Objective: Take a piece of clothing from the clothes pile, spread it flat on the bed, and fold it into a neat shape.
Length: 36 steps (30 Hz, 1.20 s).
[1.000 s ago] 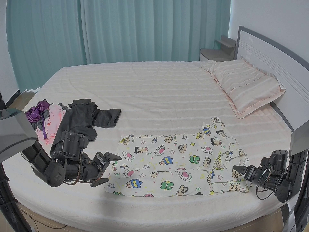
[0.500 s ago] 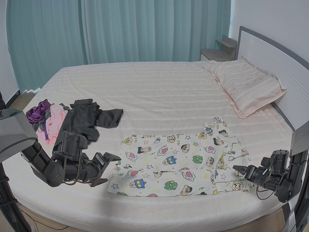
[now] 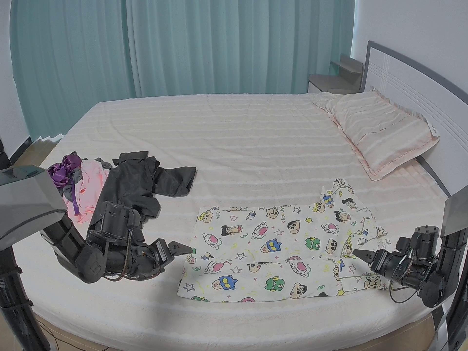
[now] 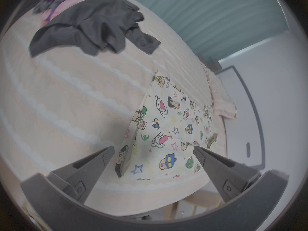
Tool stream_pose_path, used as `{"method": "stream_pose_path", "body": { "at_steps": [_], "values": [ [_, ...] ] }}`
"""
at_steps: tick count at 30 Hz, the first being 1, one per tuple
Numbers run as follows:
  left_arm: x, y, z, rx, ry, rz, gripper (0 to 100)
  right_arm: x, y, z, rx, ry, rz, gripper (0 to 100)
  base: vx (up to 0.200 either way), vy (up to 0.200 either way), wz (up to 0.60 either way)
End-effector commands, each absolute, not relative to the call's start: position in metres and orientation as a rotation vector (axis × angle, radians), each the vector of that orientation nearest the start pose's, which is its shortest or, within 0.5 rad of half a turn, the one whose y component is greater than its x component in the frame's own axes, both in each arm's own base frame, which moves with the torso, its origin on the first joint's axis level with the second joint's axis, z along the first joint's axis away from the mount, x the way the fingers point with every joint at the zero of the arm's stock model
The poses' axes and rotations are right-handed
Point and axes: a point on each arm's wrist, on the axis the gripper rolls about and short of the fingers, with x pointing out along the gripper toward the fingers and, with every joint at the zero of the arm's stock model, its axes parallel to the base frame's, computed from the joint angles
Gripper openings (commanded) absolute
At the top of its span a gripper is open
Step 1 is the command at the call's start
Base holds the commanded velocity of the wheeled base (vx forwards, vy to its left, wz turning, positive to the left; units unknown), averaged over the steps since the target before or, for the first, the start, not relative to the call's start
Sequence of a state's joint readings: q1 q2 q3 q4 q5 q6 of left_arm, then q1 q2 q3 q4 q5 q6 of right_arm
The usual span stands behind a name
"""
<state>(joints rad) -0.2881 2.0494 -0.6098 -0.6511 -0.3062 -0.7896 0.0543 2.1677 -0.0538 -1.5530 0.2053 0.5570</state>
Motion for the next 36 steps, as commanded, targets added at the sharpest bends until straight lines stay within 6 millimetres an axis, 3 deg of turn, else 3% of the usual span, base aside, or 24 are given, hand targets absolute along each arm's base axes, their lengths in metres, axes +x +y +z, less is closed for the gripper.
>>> {"method": "stream_pose_path", "body": {
  "at_steps": [1, 5, 18, 31, 36],
  "values": [
    [0.299, -0.105, 0.003, -0.592, 1.037, -0.271, 100, 0.228, 0.019, 0.011, 0.580, 0.592, 0.110, 100, 0.000, 0.000, 0.00],
    [0.298, -0.107, -0.001, -0.498, 1.033, -0.332, 100, 0.228, 0.019, 0.011, 0.580, 0.591, 0.111, 100, 0.000, 0.000, 0.00],
    [0.302, -0.132, -0.007, -0.450, 1.033, -0.396, 100, 0.228, 0.020, 0.013, 0.579, 0.585, 0.114, 100, 0.000, 0.000, 0.00],
    [0.302, -0.131, -0.018, -0.325, 1.017, -0.362, 100, 0.227, 0.019, 0.015, 0.580, 0.576, 0.117, 100, 0.000, 0.000, 0.00],
    [0.303, -0.142, -0.019, -0.312, 1.016, -0.387, 100, 0.227, 0.019, 0.015, 0.581, 0.576, 0.116, 100, 0.000, 0.000, 0.00]
  ]
}}
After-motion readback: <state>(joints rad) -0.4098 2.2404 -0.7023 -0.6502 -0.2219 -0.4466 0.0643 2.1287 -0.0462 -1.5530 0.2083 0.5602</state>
